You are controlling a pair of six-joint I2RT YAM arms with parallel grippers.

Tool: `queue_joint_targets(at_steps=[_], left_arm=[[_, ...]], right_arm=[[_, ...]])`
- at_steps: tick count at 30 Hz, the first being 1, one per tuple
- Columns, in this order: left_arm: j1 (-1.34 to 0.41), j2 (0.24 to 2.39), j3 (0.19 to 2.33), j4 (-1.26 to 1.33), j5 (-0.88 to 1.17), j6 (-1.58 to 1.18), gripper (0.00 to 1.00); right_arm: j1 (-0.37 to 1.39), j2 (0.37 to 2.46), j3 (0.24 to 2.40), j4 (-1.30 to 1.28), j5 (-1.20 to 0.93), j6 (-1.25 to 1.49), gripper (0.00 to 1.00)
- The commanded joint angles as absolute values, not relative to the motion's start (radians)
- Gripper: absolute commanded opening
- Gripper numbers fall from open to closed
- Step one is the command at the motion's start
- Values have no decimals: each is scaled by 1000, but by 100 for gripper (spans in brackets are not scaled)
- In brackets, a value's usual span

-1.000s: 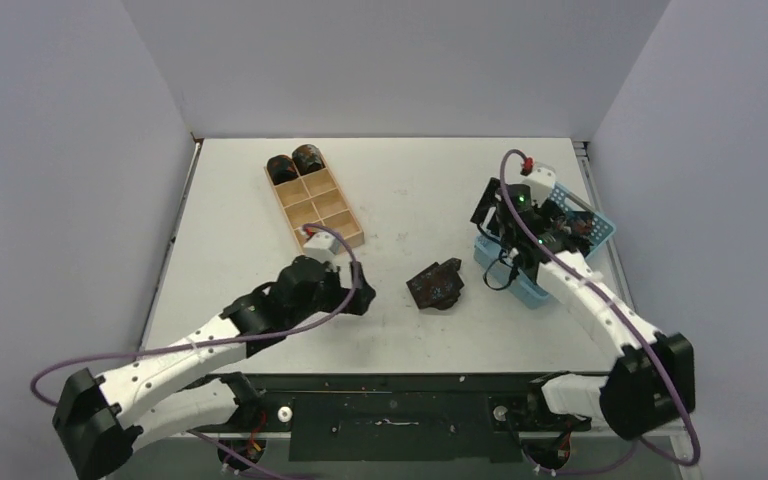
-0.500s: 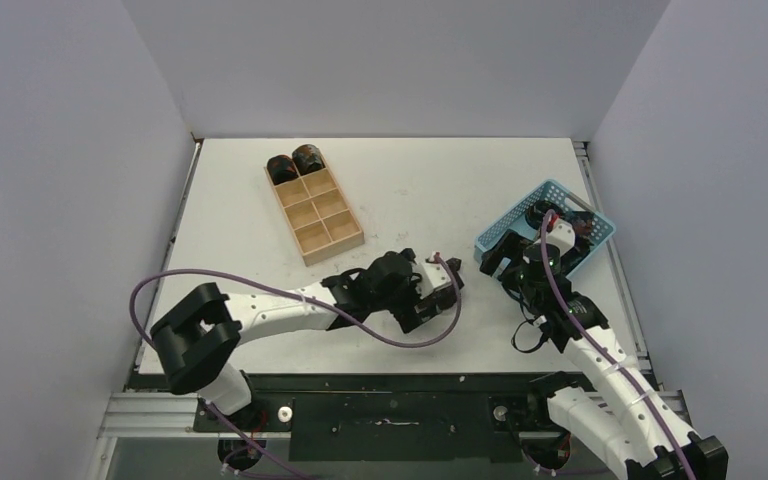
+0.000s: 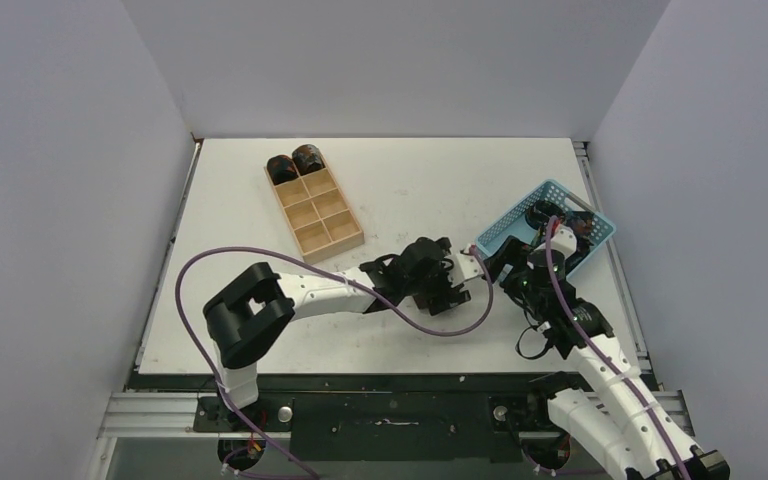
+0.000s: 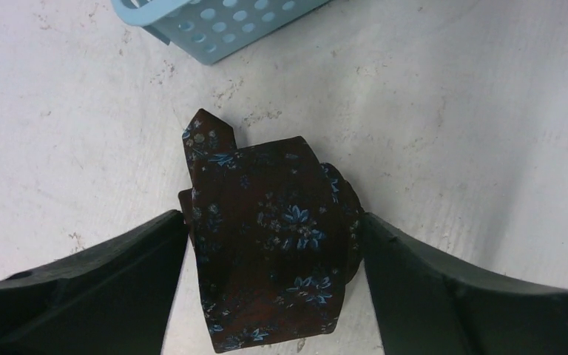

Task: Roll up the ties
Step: Flatten out the tie at the center of the board.

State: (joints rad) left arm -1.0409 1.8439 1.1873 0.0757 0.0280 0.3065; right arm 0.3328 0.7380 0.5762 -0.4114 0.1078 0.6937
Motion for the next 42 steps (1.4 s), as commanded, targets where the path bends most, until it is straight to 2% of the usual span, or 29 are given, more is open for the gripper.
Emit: queue_joint_targets(at_steps=[1,5,10,11,15,20,28,29,31,33,36,38,42], left_arm=[[-1040,1850,1154,153,9,275,77],[-1032,1783,1053,233,-75,194,35],[-1028,1591,816,389,-178,71,4],[-1029,1531,768,415,-229,36,0],[-1028,1343,566,539,-350,-128,0],[-1030,1201,387,596,-423,-264,19],[-1057,1064,220,628,-485,-436,19],[-1059,1046,206,634,-480,-446,22],[-1067,1012,186,653,-448,-451,43],[-1082,973,182,634,-425,-439,57],[-1130,857,194,539,-461,-420,70],[-1155,766,204,453,-503,-432,74],[-1160,580,223,241,-620,-549,75]], right_arm=[[330,709,647,-407,108,694,85],[329,710,657,-400,98,698,85],[331,719,625,-356,61,709,84],[331,725,618,-342,43,709,84],[337,770,579,-247,-87,685,84],[402,909,583,-129,-185,661,82],[607,1124,616,32,-222,707,82],[613,1138,602,75,-251,733,82],[621,1170,586,136,-294,775,82],[632,1187,589,145,-293,786,82],[640,1187,608,106,-271,749,82],[646,1191,618,86,-257,719,82],[701,1251,668,78,-252,682,81]])
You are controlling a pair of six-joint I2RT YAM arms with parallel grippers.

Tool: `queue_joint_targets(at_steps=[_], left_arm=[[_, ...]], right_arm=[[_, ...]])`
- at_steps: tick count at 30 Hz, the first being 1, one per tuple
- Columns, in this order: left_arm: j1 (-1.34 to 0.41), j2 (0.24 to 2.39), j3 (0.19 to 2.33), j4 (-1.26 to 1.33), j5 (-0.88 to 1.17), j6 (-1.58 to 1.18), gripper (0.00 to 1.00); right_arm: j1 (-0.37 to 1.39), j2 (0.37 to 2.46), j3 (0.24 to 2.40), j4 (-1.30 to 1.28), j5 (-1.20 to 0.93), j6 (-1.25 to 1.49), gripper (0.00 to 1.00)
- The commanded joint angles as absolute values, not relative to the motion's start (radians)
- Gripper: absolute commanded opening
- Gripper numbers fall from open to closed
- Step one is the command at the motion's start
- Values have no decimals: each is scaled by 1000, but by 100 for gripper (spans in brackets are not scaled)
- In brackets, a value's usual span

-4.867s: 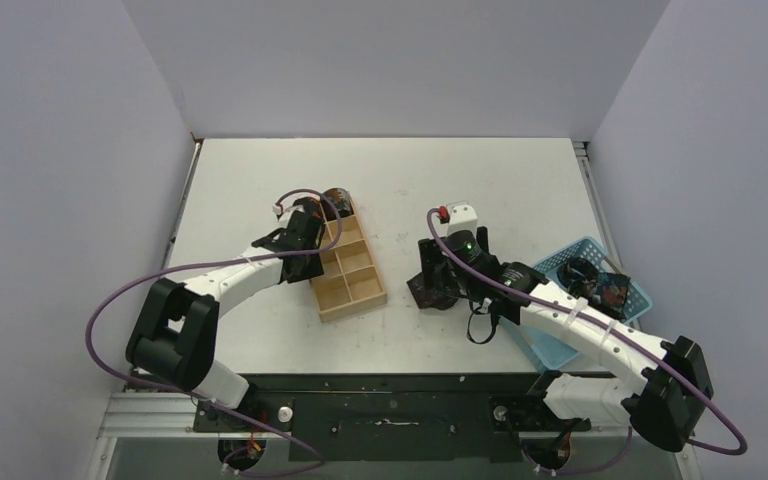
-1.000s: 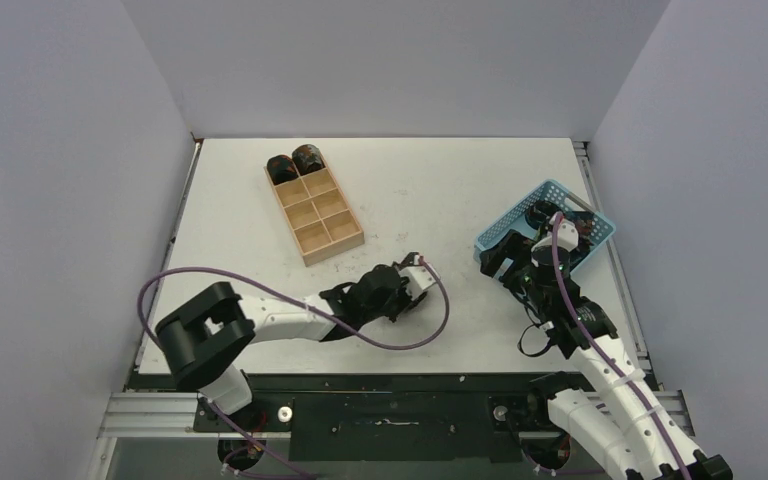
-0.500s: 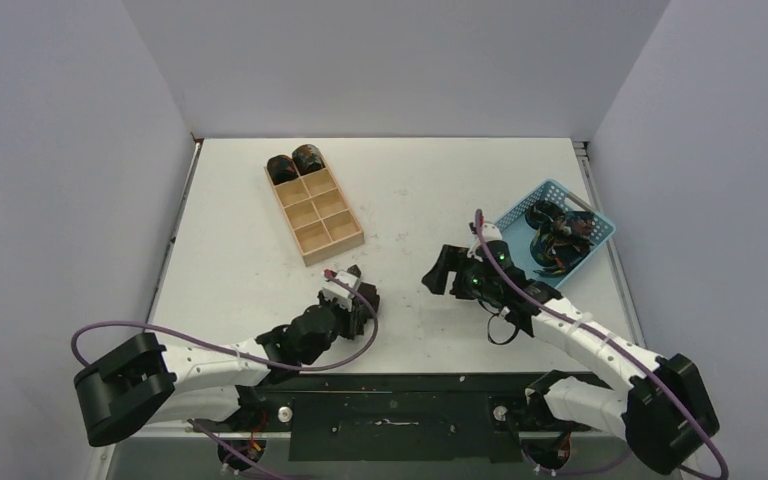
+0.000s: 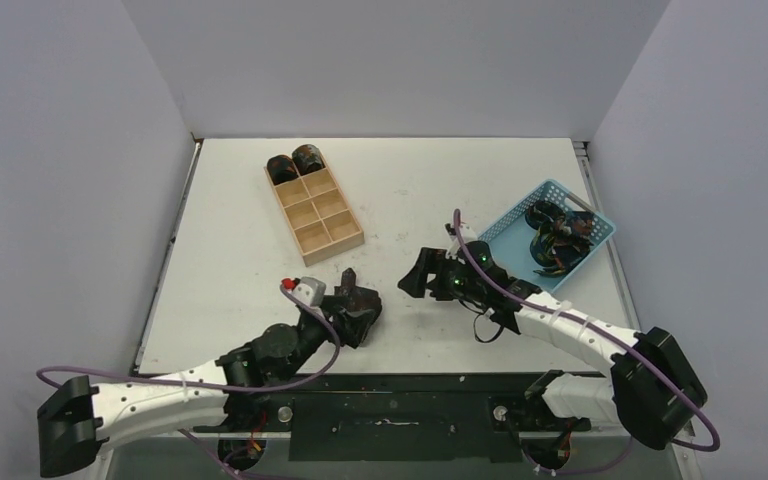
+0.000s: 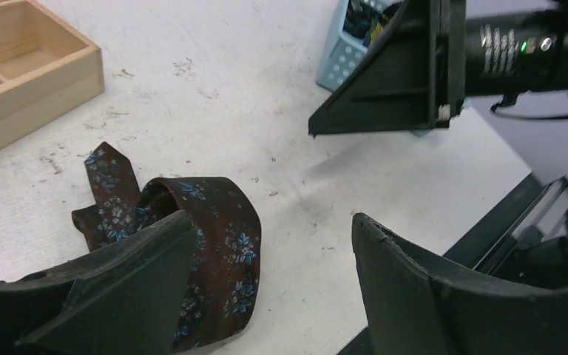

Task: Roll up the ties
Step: Flatten out the tie at the center of the board.

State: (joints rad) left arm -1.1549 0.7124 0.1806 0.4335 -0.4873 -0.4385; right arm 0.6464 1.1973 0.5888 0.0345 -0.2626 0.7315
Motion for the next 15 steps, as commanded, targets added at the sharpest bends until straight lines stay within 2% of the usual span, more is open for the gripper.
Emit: queue_joint_targets(at_steps=[1,7,11,13,15], left_arm=[[-1160,541,229,175,-660,-596,75],[-1157,399,324,-254,-885,-899,75],[-1157,370,366,-368,-918,-942,75],[-1157,365,371,-378,-920,-938,75],[-1157,361,370,-383,-918,-933,75]], right_arm=[[727,1283,696,65,-238,674,81],[863,1494,849,37,-178,677,84],[910,1630,971,-36,-156,669,85],[926,1703,1037,-96,-136,663,83],[939,1728,1047,-112,-121,657,71]])
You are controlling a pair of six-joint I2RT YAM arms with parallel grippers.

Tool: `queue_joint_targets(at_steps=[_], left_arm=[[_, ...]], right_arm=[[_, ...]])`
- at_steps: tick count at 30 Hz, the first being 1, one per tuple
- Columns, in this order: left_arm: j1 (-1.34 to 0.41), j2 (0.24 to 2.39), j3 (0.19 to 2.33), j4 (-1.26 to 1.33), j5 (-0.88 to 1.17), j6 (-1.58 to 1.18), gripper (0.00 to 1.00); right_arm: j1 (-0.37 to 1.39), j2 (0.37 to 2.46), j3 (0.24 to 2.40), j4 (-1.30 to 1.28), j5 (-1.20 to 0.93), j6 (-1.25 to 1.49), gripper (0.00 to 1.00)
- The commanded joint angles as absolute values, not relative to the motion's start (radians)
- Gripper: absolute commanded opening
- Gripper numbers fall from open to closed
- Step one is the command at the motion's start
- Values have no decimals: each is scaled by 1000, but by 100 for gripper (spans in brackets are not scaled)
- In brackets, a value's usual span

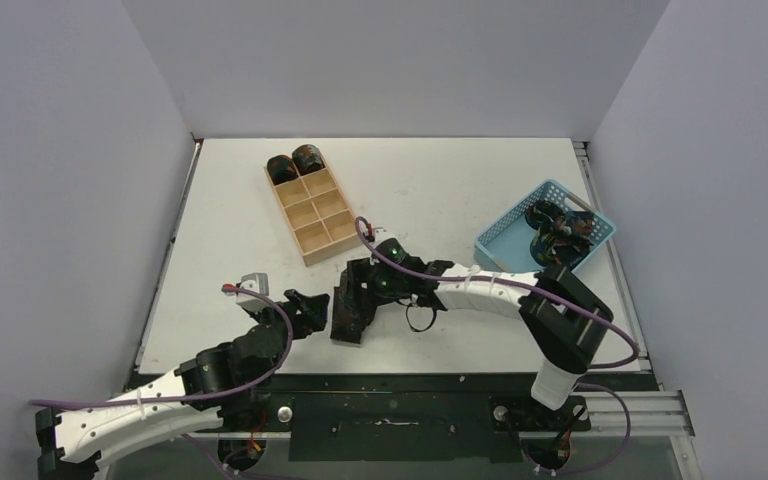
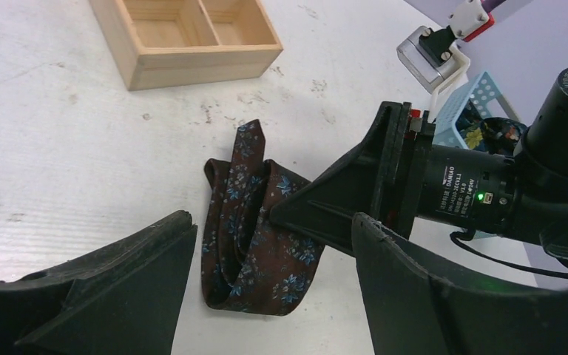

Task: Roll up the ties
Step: Flatten out the tie at the center of the board.

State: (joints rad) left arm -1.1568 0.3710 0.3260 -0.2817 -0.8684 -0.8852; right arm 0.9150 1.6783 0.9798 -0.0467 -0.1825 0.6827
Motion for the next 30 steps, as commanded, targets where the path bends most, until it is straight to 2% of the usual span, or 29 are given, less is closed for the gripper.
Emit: queue_joint_targets(at_steps=[1,2,4,7,11,17,20,24,30], left_arm=[[-1157,361,371,-388,-917,-933,75],[-1158,360,370,-396,-916,-935,75],[-1157,355,365,-407,-911,-937,75],[-1158,339,350,-414,-911,-936,75],[-1155,318,324,-411,-911,-930,75],[-1154,329,260,-328,-874,-932,81],[-1151,372,231,-227,-808,-908,83],[-1124,477,218,-81,-640,-860,88],[-918,715,222,186,-158,-850,92]], right_arm=[[948,1724,1036,-111,-103,651,62],[957,1712,1022,-111,-77,640,49],[978,1664,968,-84,-30,609,33],[1024,1531,834,3,48,531,22],[1083,1342,659,89,109,432,19],[1206,1176,512,115,237,395,26],[1269,1125,469,145,308,397,26],[1307,1039,398,245,292,380,21],[1314,890,339,225,200,349,16]])
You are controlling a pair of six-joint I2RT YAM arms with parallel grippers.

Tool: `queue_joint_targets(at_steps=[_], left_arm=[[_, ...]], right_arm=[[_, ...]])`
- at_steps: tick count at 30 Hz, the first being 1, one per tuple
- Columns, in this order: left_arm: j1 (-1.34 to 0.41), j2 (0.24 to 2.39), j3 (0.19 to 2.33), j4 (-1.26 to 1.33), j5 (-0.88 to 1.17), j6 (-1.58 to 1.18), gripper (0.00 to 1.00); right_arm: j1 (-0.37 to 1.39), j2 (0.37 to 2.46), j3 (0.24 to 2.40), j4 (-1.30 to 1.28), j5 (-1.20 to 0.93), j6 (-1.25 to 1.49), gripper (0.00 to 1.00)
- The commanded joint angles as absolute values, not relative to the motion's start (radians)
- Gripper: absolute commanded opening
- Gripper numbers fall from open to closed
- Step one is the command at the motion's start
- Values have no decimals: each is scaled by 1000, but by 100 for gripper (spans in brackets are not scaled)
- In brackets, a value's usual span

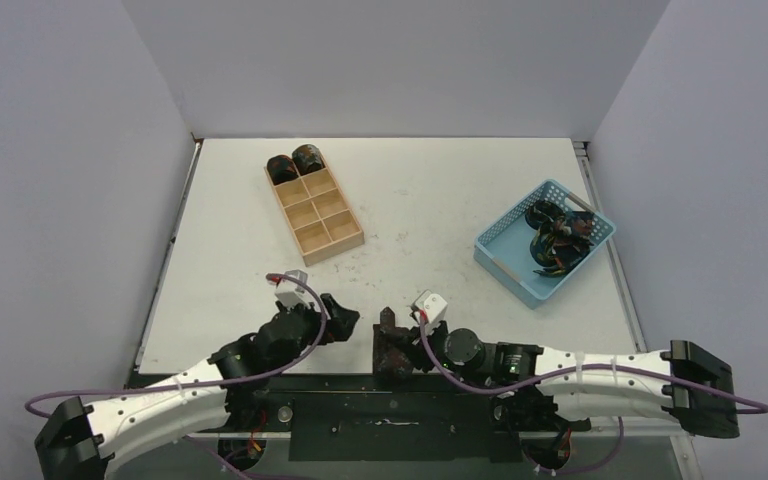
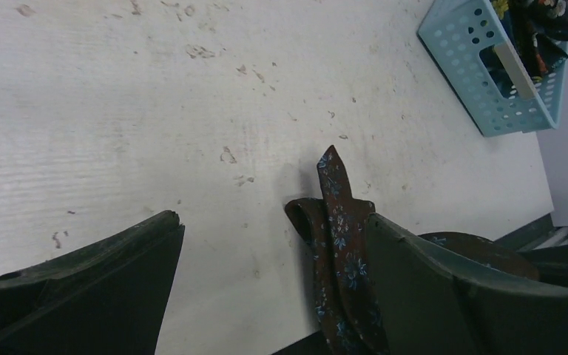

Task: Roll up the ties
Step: Flatten out the tie at the center of the board.

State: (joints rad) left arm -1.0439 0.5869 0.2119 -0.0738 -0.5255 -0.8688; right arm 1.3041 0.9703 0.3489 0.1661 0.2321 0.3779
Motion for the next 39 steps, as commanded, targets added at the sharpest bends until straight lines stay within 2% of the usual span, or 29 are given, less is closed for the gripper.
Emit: queue_joint_targets(at_steps=[1,3,8,14,17,20,23,28,32,39], left_arm=[[-877,773,225,228,-67,-853,91],[-831,898,250,303,70,-842,89],[-841,1162,354,360,246,-804,88],[-847,1346,380,482,351,-879,88],[-848,1429,400,494,374,-897,83],[-850,1493,414,514,405,-903,71],[-857,1529,416,563,434,-913,54],[-855,1524,411,628,464,-913,2],[-806,1419,413,592,433,-897,0],[-623,1081,530,237,241,-780,0]], right_arm=[[1316,875,334,204,194,356,15],[1325,845,321,168,193,380,16],[1364,783,283,125,233,433,16],[1403,763,258,108,287,454,15],[1412,765,252,111,298,454,15],[1417,771,250,110,306,453,15],[1422,769,250,108,312,453,15],[1425,757,262,101,328,443,15],[1426,753,326,88,365,358,14],[1417,778,486,115,483,178,13]])
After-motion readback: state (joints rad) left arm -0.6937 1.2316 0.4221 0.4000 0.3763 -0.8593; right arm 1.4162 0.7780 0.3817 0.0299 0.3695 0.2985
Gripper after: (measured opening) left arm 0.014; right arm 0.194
